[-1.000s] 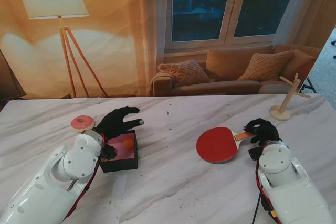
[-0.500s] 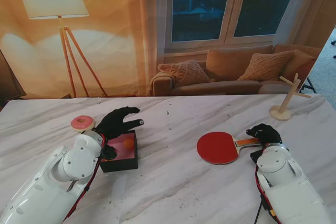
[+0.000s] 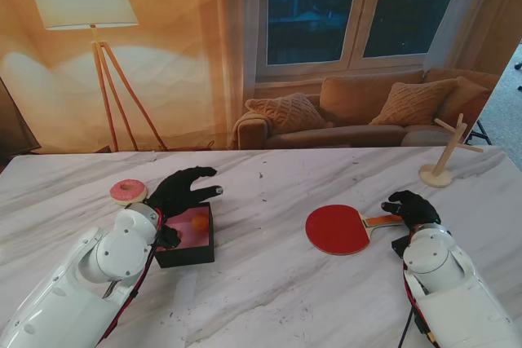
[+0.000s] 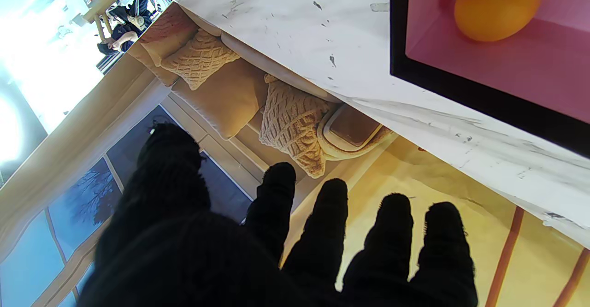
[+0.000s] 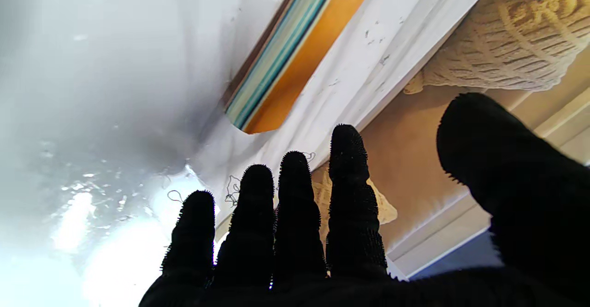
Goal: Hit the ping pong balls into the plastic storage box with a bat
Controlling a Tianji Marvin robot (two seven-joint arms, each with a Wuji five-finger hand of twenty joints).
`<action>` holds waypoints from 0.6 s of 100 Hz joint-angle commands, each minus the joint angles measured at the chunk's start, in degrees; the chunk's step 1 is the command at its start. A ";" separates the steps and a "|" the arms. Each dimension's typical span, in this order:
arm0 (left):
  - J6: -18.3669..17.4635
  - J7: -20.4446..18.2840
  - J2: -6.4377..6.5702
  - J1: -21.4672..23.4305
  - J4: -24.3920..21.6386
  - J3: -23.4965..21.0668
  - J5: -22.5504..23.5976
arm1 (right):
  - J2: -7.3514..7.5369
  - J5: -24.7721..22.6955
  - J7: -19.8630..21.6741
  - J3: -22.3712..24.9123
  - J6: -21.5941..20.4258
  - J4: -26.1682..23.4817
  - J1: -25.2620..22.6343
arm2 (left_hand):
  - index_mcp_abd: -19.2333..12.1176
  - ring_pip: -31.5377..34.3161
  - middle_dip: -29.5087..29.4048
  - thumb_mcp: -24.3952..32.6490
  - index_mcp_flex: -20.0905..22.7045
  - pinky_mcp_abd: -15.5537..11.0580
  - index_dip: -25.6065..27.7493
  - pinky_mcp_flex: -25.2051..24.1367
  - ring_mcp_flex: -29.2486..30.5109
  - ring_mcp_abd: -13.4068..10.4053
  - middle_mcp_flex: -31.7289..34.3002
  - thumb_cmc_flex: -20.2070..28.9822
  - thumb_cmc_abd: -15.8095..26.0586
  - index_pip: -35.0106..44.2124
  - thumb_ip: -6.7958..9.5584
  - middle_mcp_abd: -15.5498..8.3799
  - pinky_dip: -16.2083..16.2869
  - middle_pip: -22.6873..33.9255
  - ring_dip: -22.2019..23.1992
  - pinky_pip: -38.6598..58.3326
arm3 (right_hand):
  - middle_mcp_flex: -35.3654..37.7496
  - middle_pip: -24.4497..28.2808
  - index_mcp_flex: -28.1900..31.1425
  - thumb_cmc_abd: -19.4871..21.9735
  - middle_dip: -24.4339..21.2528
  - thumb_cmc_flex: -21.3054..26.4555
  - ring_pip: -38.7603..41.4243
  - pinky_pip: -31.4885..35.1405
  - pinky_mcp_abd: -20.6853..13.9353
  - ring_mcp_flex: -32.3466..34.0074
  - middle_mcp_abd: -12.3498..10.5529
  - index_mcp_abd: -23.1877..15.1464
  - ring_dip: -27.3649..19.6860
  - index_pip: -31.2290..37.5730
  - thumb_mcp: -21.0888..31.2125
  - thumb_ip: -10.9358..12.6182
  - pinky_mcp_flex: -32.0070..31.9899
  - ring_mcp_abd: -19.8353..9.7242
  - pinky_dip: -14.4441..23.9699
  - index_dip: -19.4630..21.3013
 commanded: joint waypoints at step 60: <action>-4.05 -3.21 -0.29 -2.23 3.66 2.59 -8.34 | 2.39 0.44 9.04 -1.33 -9.60 -16.13 -6.60 | -0.61 -2.35 -1.86 -0.14 -9.85 -4.00 -2.39 2.65 -0.96 -4.40 -6.28 2.18 -0.54 -4.96 1.76 -4.92 -2.97 -2.80 -2.46 -1.79 | -3.38 -3.82 -12.10 -0.29 -4.24 -1.08 -1.94 -4.41 -2.01 0.42 -2.85 -2.34 -2.18 -7.87 -1.99 2.16 3.28 -1.04 5.41 -5.32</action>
